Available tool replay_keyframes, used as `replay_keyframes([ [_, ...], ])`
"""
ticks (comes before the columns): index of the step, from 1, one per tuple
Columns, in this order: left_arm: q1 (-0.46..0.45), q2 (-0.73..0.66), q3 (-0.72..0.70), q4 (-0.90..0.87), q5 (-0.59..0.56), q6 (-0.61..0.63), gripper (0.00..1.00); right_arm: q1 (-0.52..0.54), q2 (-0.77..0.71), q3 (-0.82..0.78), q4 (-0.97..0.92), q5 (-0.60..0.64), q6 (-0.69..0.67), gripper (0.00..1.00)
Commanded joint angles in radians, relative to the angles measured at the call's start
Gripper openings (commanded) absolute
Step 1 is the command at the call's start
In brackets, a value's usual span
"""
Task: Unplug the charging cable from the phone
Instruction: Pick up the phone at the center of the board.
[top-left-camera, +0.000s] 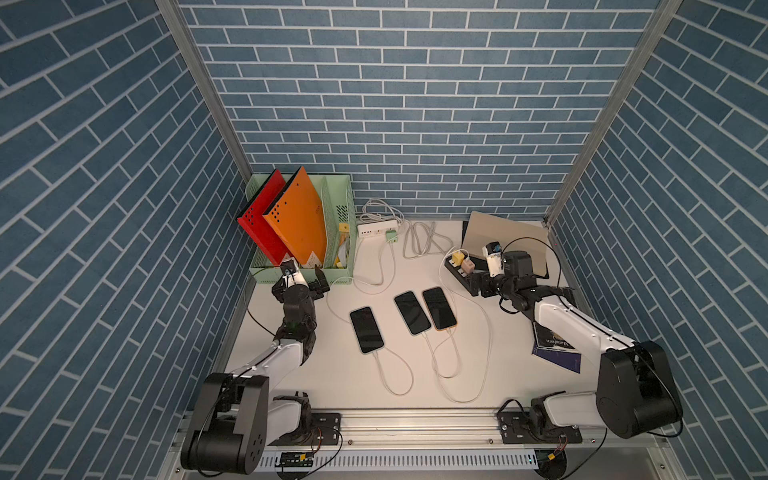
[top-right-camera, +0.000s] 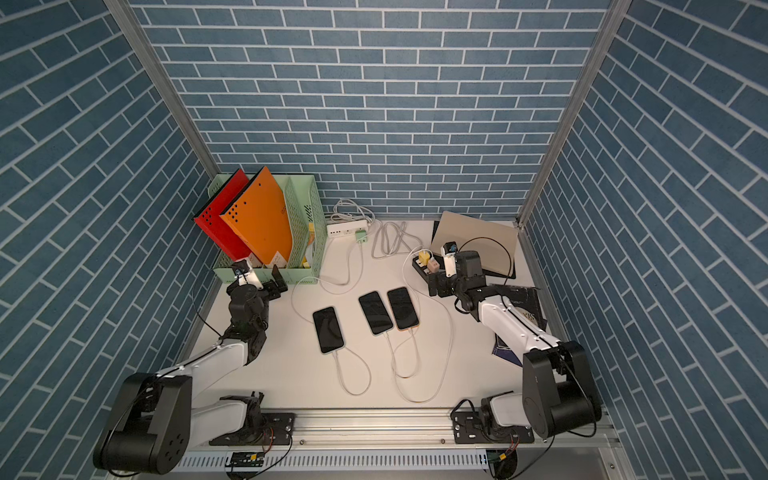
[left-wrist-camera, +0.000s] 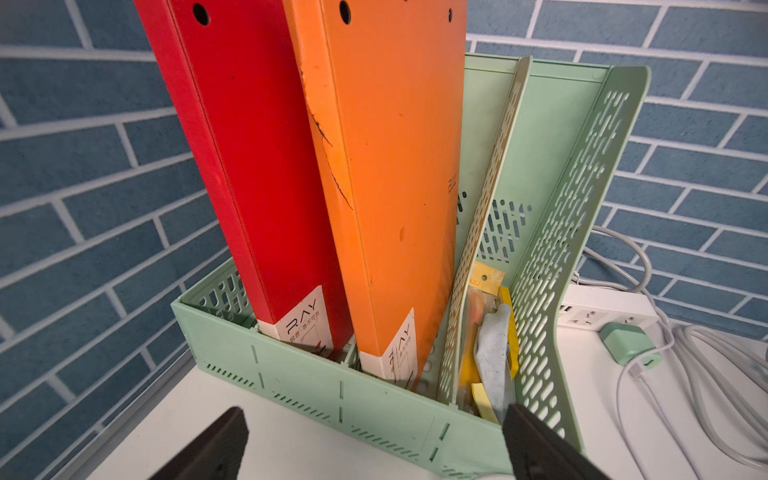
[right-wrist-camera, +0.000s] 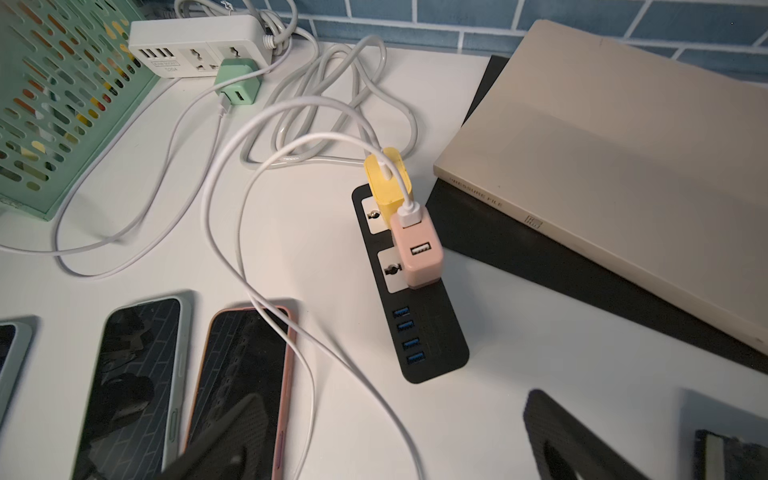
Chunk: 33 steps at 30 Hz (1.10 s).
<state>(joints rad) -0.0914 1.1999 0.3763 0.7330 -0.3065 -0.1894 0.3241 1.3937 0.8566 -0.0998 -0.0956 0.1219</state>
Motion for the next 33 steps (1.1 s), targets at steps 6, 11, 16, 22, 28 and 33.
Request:
replay_keyframes([
  [6,-0.004,-0.032,0.090,-0.242,0.172,-0.147,1.00,0.141,0.106,0.100,-0.238,0.116,0.153,0.99],
  [11,-0.004,-0.054,0.088,-0.283,0.229,-0.166,1.00,0.218,0.153,0.147,-0.261,0.149,0.201,1.00],
  [16,-0.004,-0.058,0.085,-0.297,0.284,-0.181,1.00,0.290,0.236,0.217,-0.300,0.162,0.222,0.99],
  [22,-0.004,-0.037,0.079,-0.302,0.296,-0.180,1.00,0.378,0.325,0.286,-0.322,0.195,0.252,0.99],
  [28,-0.004,-0.029,0.085,-0.306,0.306,-0.179,1.00,0.406,0.398,0.325,-0.337,0.208,0.266,0.94],
  [33,-0.004,-0.034,0.085,-0.306,0.307,-0.176,1.00,0.415,0.437,0.341,-0.360,0.251,0.274,0.91],
])
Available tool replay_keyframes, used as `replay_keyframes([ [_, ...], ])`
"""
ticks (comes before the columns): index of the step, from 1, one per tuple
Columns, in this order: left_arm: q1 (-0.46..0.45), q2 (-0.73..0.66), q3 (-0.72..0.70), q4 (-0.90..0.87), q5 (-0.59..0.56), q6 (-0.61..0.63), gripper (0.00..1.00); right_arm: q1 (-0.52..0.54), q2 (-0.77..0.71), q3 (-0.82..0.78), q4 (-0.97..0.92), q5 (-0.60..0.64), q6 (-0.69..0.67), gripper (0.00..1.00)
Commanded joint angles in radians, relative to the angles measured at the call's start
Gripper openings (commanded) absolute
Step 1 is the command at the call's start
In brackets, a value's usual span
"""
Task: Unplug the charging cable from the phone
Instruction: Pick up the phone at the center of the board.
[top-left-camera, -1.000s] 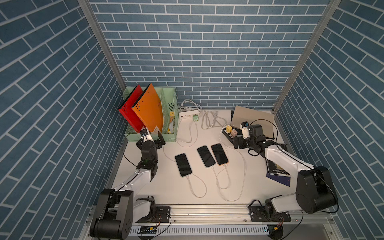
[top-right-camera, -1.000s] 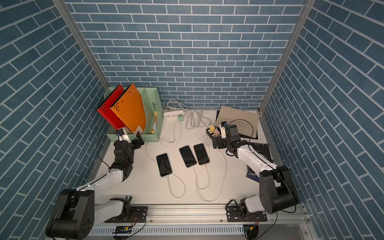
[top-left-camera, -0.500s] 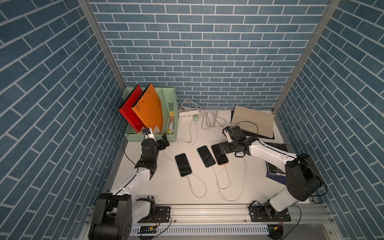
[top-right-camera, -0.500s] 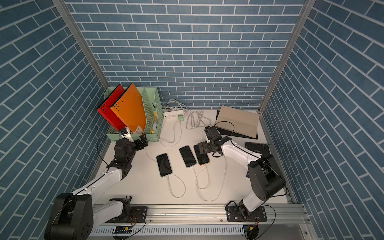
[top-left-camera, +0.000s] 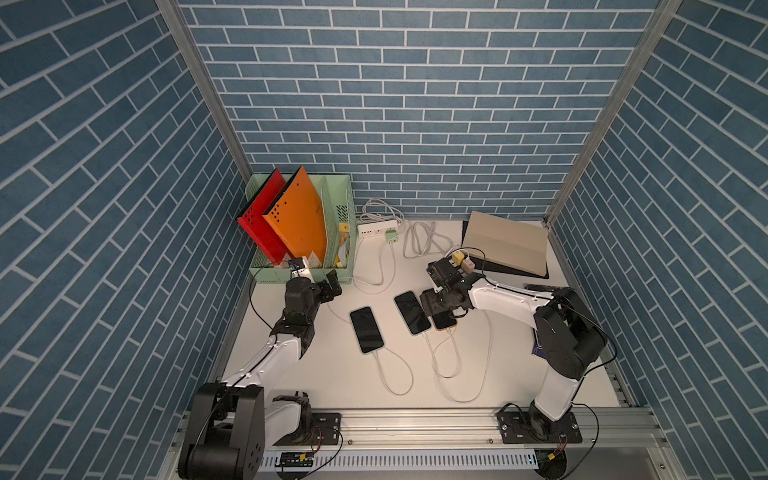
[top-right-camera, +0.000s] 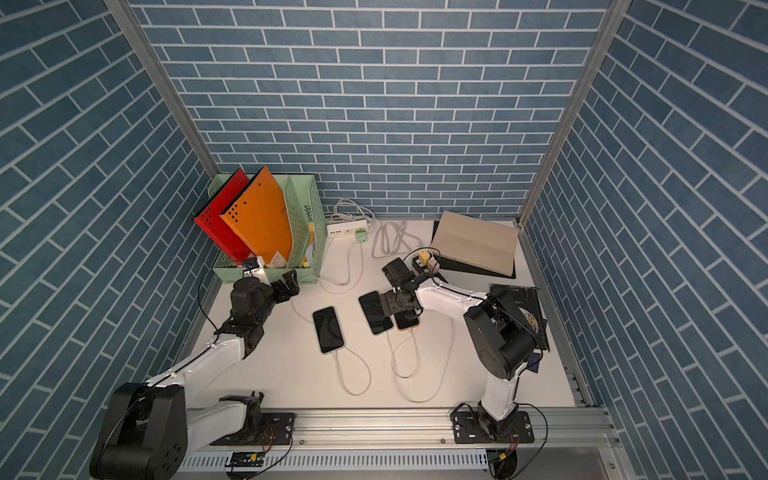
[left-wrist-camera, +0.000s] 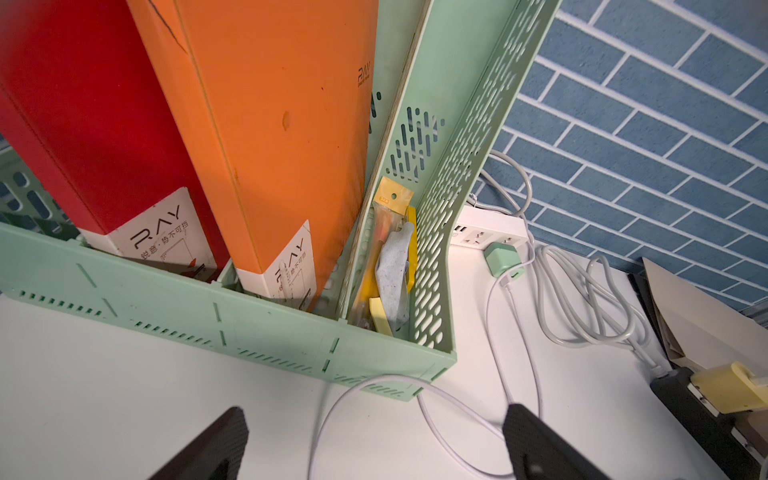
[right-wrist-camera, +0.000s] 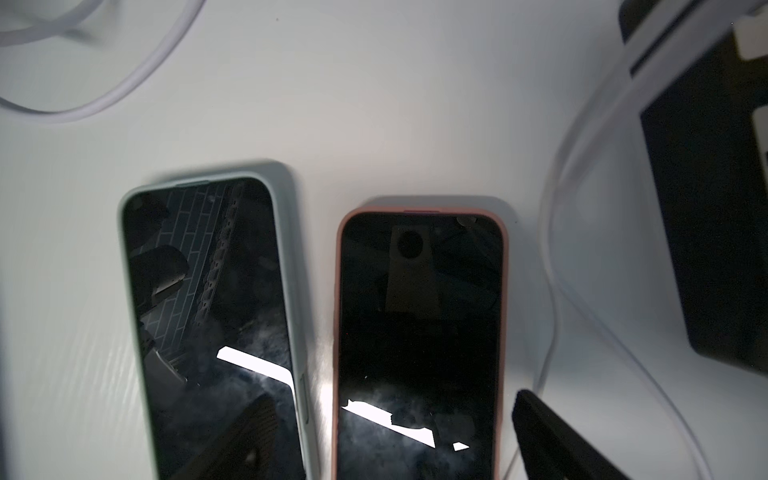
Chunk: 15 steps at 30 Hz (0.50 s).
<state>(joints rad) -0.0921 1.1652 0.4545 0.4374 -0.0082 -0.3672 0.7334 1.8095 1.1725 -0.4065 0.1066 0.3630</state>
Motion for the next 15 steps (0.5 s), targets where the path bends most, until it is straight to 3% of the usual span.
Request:
replay_keyframes([
  [1,-0.003,0.002,0.007,-0.012,0.007,0.002,1.00,0.006,0.027,0.025,-0.057,0.061,0.034,0.90],
  [15,-0.003,0.009,0.006,-0.014,-0.001,0.005,1.00,0.006,0.086,0.010,-0.022,0.040,0.034,0.88],
])
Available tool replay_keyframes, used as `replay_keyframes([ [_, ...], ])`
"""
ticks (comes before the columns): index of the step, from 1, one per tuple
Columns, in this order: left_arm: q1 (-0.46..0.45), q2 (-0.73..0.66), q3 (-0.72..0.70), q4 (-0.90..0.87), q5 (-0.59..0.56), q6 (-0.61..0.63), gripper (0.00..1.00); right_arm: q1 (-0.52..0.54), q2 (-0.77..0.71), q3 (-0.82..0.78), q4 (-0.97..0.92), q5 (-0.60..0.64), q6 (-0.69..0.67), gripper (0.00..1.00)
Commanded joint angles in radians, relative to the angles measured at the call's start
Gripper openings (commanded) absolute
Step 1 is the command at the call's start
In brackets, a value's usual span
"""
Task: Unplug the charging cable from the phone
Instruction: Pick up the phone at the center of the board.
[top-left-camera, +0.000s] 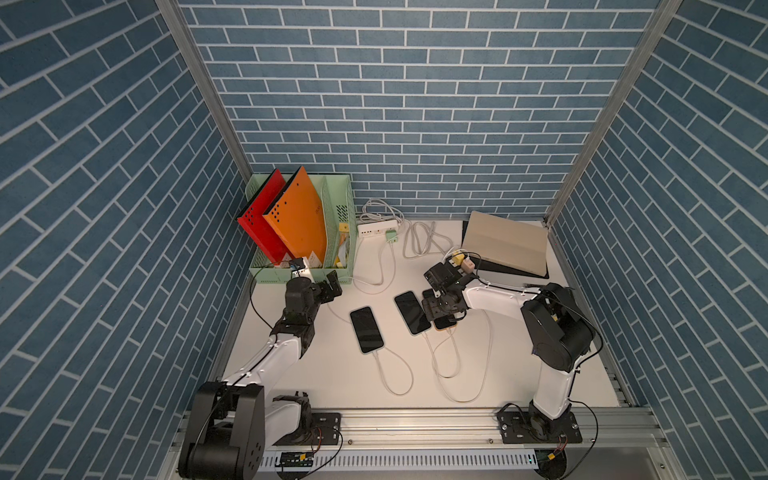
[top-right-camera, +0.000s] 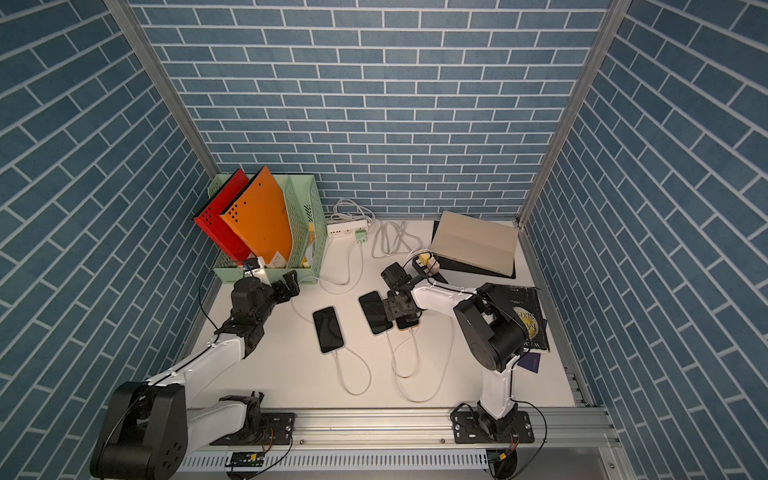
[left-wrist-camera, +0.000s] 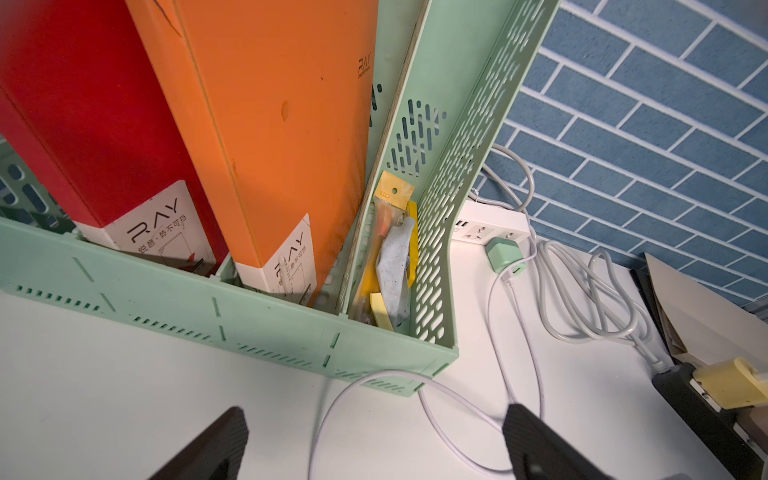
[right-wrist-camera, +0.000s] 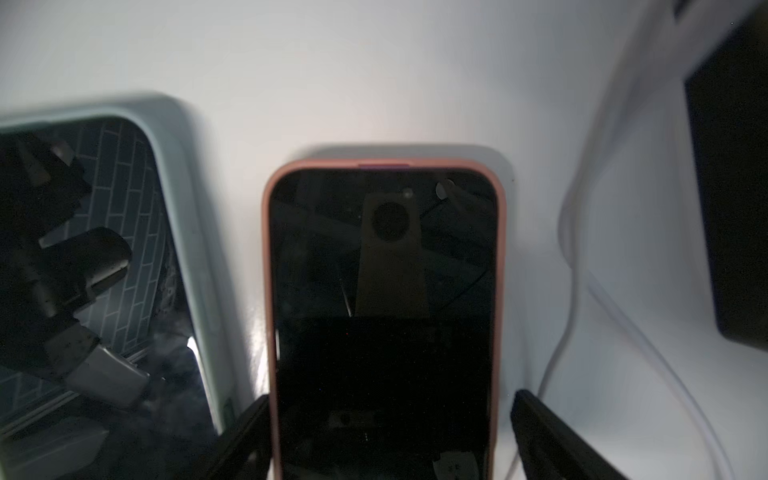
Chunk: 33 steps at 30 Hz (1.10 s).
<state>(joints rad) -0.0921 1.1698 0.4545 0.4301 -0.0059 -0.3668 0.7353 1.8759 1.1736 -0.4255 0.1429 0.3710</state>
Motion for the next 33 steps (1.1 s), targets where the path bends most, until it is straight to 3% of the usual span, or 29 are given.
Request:
replay_keyframes([
  [1,-0.003,0.006,0.008,-0.007,-0.003,0.004,1.00,0.005,0.023,0.007,0.001,0.001,0.025,0.87],
  [10,-0.003,0.014,0.051,-0.068,0.009,-0.006,1.00,0.008,0.038,-0.006,0.019,-0.032,0.024,0.76],
  [14,-0.003,0.015,0.053,-0.088,0.030,-0.032,1.00,0.006,0.037,0.005,0.011,-0.033,0.016,0.59],
  [20,-0.003,0.007,0.124,-0.163,0.047,-0.045,1.00,-0.009,-0.022,0.024,0.012,-0.045,-0.002,0.53],
  [26,-0.003,0.040,0.197,-0.205,0.227,-0.044,1.00,-0.060,-0.109,0.041,0.035,-0.190,-0.042,0.51],
  [33,-0.004,0.115,0.252,-0.154,0.520,-0.082,1.00,-0.163,-0.199,-0.003,0.140,-0.486,-0.037,0.51],
])
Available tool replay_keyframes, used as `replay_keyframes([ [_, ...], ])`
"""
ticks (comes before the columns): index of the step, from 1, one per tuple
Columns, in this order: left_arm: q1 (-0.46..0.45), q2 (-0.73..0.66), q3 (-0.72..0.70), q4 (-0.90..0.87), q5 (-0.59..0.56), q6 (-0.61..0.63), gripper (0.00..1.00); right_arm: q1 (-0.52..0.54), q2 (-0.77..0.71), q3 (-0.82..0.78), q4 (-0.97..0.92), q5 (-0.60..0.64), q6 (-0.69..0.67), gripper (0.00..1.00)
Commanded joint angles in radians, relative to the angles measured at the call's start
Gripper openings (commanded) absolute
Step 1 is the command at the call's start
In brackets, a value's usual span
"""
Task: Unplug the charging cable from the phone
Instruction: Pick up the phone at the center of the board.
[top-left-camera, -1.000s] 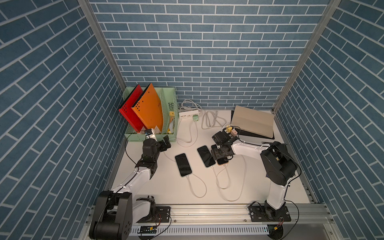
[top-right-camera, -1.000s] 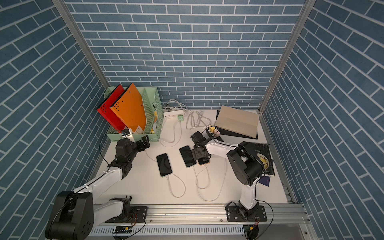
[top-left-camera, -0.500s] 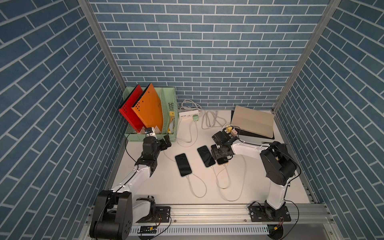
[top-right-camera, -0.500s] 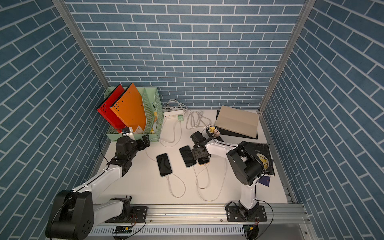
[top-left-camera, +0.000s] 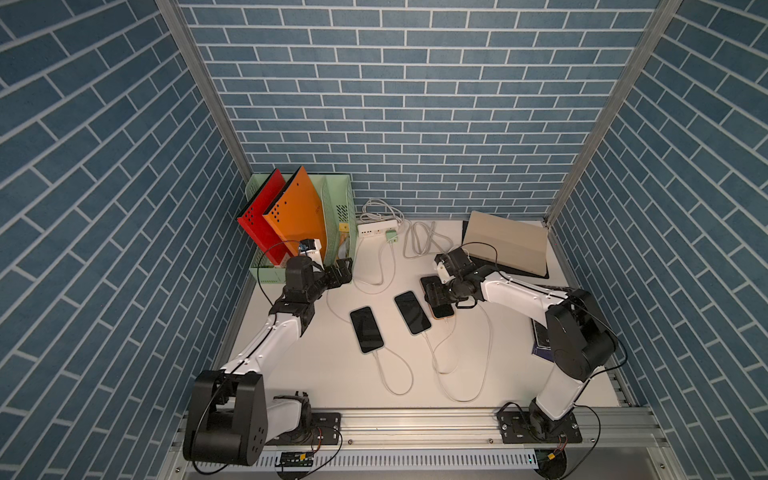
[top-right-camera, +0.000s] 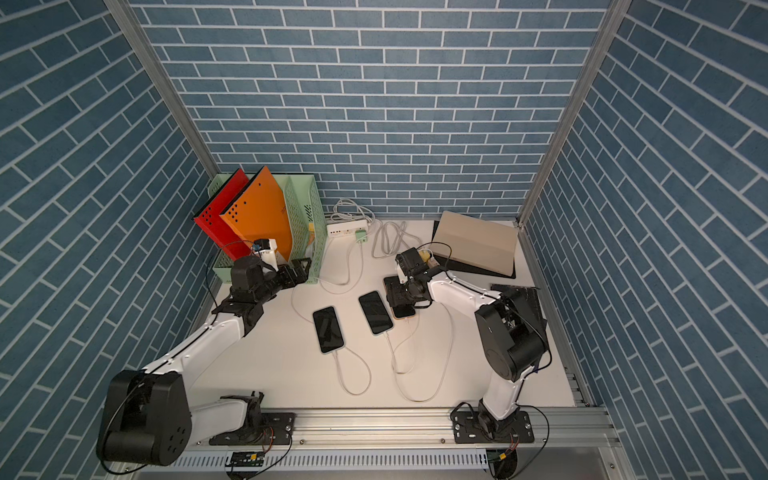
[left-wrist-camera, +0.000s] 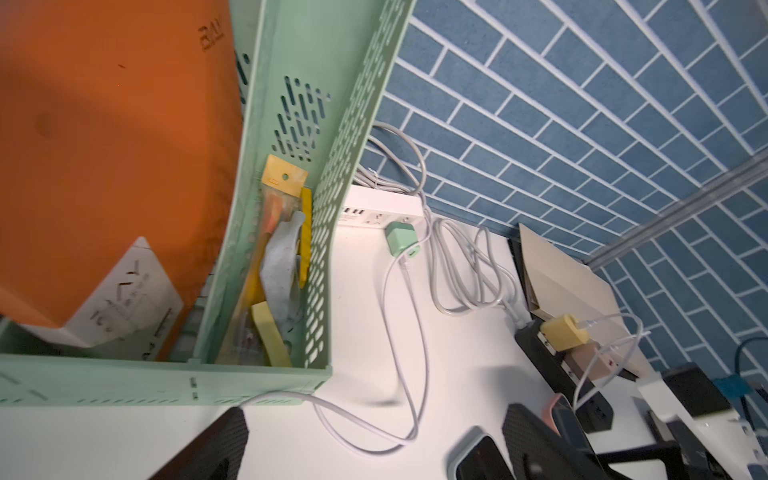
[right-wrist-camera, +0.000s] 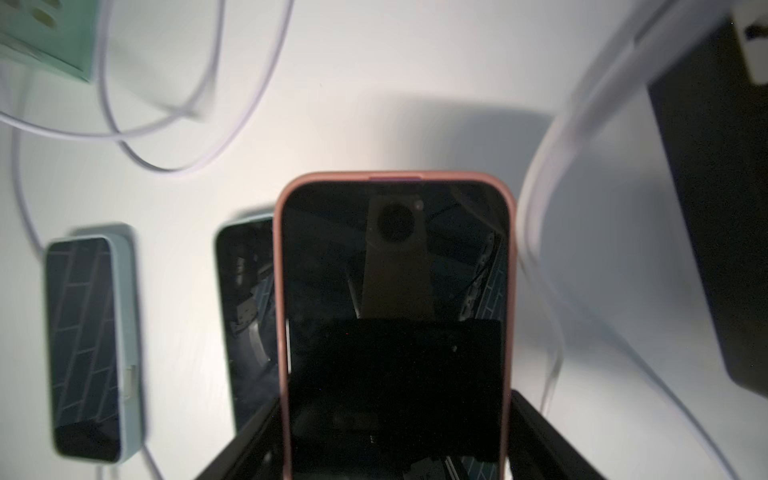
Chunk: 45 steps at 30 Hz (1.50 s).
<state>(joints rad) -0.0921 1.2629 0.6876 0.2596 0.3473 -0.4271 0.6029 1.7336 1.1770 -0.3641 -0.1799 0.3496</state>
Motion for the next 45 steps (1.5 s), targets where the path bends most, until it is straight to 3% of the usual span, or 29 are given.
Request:
replay_keyframes([
  [1,-0.003,0.026,0.016,0.038,0.203,-0.037,1.00,-0.046,-0.064,-0.016,0.099,-0.208,-0.011,0.50],
  [7,-0.003,0.043,0.004,0.148,0.360,-0.143,1.00,-0.135,-0.091,-0.127,0.299,-0.530,0.080,0.42],
  [13,-0.009,0.066,0.005,0.206,0.485,-0.256,1.00,-0.161,-0.091,-0.175,0.433,-0.758,0.155,0.41],
  [17,-0.026,0.104,-0.025,0.402,0.621,-0.420,1.00,-0.161,-0.099,-0.207,0.533,-0.863,0.235,0.39],
  [22,-0.049,0.132,-0.088,0.837,0.716,-0.738,1.00,-0.161,-0.131,-0.246,0.667,-0.944,0.355,0.37],
  [27,-0.081,0.150,-0.097,1.127,0.759,-0.954,1.00,-0.161,-0.163,-0.299,0.933,-1.003,0.568,0.33],
  [31,-0.134,0.178,-0.083,1.179,0.763,-1.005,1.00,-0.160,-0.179,-0.335,1.147,-1.017,0.747,0.31],
  [35,-0.183,0.221,-0.070,1.203,0.761,-1.026,1.00,-0.152,-0.191,-0.342,1.226,-1.015,0.823,0.29],
  [45,-0.244,0.354,-0.048,1.377,0.743,-1.158,1.00,-0.103,-0.195,-0.329,1.252,-0.996,0.848,0.28],
])
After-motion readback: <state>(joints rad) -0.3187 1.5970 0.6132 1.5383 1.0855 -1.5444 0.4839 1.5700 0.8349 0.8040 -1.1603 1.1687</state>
